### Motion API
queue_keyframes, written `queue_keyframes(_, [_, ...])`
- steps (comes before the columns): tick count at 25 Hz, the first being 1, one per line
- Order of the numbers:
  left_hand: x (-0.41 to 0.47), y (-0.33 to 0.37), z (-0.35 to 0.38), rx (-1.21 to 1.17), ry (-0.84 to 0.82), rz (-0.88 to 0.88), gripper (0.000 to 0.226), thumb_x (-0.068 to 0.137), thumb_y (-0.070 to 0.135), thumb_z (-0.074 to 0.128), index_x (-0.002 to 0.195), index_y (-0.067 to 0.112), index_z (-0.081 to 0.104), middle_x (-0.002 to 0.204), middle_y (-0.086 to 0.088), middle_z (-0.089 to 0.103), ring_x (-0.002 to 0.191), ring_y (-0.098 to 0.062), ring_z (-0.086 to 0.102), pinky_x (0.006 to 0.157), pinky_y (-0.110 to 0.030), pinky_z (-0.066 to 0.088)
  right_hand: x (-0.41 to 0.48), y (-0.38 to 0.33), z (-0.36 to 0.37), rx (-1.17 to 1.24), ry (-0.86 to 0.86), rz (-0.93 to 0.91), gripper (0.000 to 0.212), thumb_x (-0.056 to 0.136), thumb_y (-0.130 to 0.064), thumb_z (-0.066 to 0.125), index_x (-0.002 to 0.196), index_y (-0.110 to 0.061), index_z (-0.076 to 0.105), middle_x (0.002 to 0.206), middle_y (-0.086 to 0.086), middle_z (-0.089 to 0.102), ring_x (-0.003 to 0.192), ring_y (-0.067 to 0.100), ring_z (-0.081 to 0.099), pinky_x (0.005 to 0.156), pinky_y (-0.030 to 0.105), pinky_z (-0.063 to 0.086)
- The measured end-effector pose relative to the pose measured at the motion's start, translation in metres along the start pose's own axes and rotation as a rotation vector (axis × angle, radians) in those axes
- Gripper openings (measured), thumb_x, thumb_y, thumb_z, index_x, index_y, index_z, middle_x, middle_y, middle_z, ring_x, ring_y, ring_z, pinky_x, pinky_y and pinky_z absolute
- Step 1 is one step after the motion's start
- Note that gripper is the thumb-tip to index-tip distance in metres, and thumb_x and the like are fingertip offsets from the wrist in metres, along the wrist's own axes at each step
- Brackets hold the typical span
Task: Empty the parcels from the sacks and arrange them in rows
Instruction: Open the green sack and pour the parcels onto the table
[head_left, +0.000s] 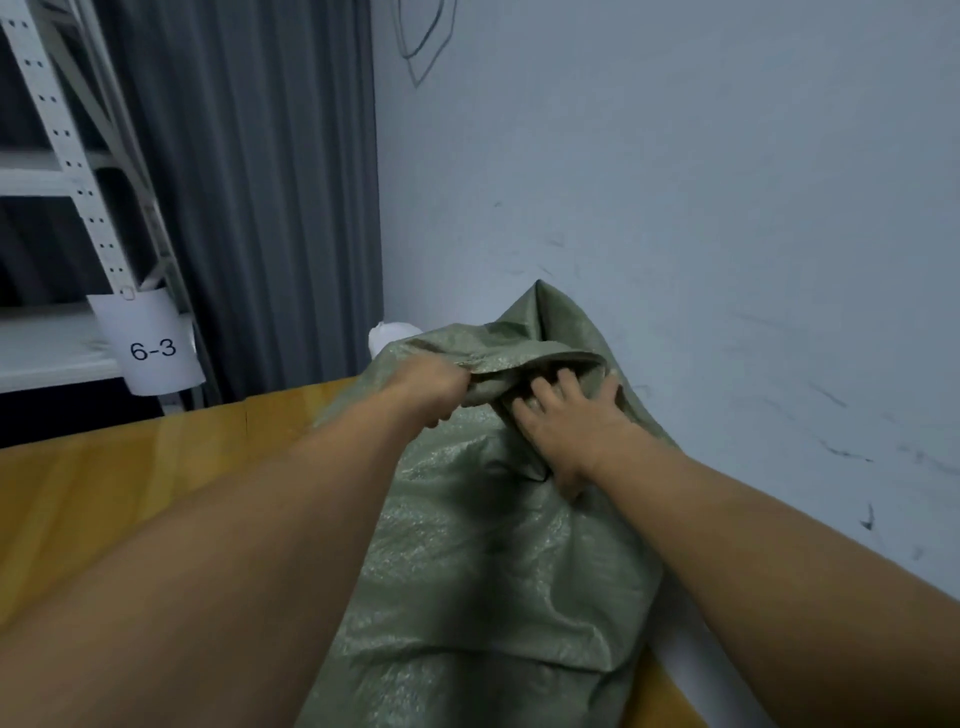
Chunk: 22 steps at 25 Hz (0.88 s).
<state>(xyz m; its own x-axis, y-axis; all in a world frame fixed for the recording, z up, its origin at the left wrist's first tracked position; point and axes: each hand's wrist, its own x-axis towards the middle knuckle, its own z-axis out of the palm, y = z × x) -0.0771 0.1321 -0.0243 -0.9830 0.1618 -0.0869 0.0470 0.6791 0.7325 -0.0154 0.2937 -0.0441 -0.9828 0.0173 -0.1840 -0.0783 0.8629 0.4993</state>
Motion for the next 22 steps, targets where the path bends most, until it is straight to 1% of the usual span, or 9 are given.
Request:
queue_keyframes(3, [0.013,-0.035,0.021,-0.055,-0.052,-0.08,0.019,0.092,0.021,0.061,0.079,0.008,0.061,0.083,-0.012,0.061,0.073,-0.024,0.054,0.061,-0.031,0.041,0.025,-0.004,0.029,0.089,-0.196,-0.021,0.133,0.072,-0.05,0.084,0.159,-0.026,-0.013,0.165,0.01,-0.021,0.15,0.042,-0.018,0.106,0.083,0.011])
queue_keyframes(6, [0.021,-0.062,0.039,-0.068,-0.059,-0.087,0.012,0.093,0.018,0.064,0.099,0.008,0.066,0.097,-0.011,0.065,0.084,-0.023,0.06,0.071,-0.033,0.048,0.049,-0.012,0.053,0.297,-0.241,-0.047,0.129,0.072,-0.063,0.078,0.159,-0.029,-0.012,0.165,0.007,-0.023,0.151,0.04,-0.02,0.108,0.08,0.013])
queue_keyframes(8, [0.023,-0.074,0.051,-0.13,-0.065,-0.064,0.028,0.094,0.011,0.057,0.121,0.016,0.061,0.106,-0.009,0.063,0.087,-0.021,0.061,0.072,-0.032,0.052,0.064,-0.019,0.064,0.435,-0.229,-0.042,0.127,0.071,-0.072,0.072,0.159,-0.031,-0.01,0.166,0.007,-0.021,0.151,0.038,-0.018,0.111,0.077,0.015])
queue_keyframes(10, [0.03,-0.092,0.062,-0.181,0.005,-0.057,0.057,0.088,0.013,0.051,0.143,0.027,0.046,0.122,-0.008,0.057,0.103,-0.03,0.063,0.086,-0.043,0.057,0.082,-0.031,0.075,0.499,-0.23,-0.039,0.123,0.072,-0.077,0.066,0.159,-0.031,-0.008,0.167,0.007,-0.017,0.152,0.038,-0.015,0.112,0.076,0.013])
queue_keyframes(12, [0.04,-0.116,0.064,-0.07,0.145,-0.128,0.068,0.084,0.017,0.05,0.149,0.032,0.036,0.142,-0.014,0.044,0.124,-0.038,0.05,0.104,-0.054,0.046,0.095,-0.044,0.081,0.499,-0.227,-0.041,0.119,0.075,-0.081,0.059,0.159,-0.03,-0.008,0.167,0.007,-0.013,0.152,0.038,-0.012,0.11,0.079,0.01])
queue_keyframes(14, [0.043,-0.137,0.061,0.227,0.266,-0.232,0.064,0.087,0.022,0.058,0.148,0.025,0.036,0.148,-0.016,0.035,0.138,-0.037,0.033,0.115,-0.056,0.029,0.106,-0.056,0.084,0.494,-0.233,-0.049,0.118,0.075,-0.083,0.055,0.159,-0.029,-0.008,0.168,0.009,-0.012,0.153,0.039,-0.009,0.109,0.08,0.008])
queue_keyframes(17, [0.042,-0.163,0.058,0.388,0.248,-0.426,0.072,0.086,0.037,0.062,0.147,0.019,0.028,0.156,-0.016,0.02,0.146,-0.04,0.015,0.116,-0.066,0.015,0.124,-0.074,0.087,0.52,-0.256,-0.081,0.12,0.074,-0.084,0.057,0.159,-0.03,-0.009,0.168,0.011,-0.009,0.153,0.04,-0.006,0.109,0.08,0.008])
queue_keyframes(20, [0.042,-0.182,0.063,0.401,0.182,-0.509,0.099,0.086,0.04,0.068,0.156,0.013,0.003,0.162,-0.018,0.005,0.148,-0.041,0.012,0.114,-0.065,0.02,0.137,-0.096,0.091,0.55,-0.294,-0.112,0.122,0.069,-0.085,0.06,0.159,-0.034,-0.005,0.167,0.011,-0.008,0.152,0.042,-0.007,0.108,0.081,0.008])
queue_keyframes(22, [0.046,-0.191,0.062,0.482,0.23,-0.494,0.094,0.088,0.035,0.068,0.155,0.006,0.008,0.159,-0.018,0.018,0.146,-0.037,0.021,0.111,-0.059,0.028,0.144,-0.109,0.096,0.544,-0.313,-0.144,0.119,0.069,-0.084,0.062,0.159,-0.037,0.001,0.167,0.012,-0.009,0.151,0.043,-0.009,0.107,0.082,0.008])
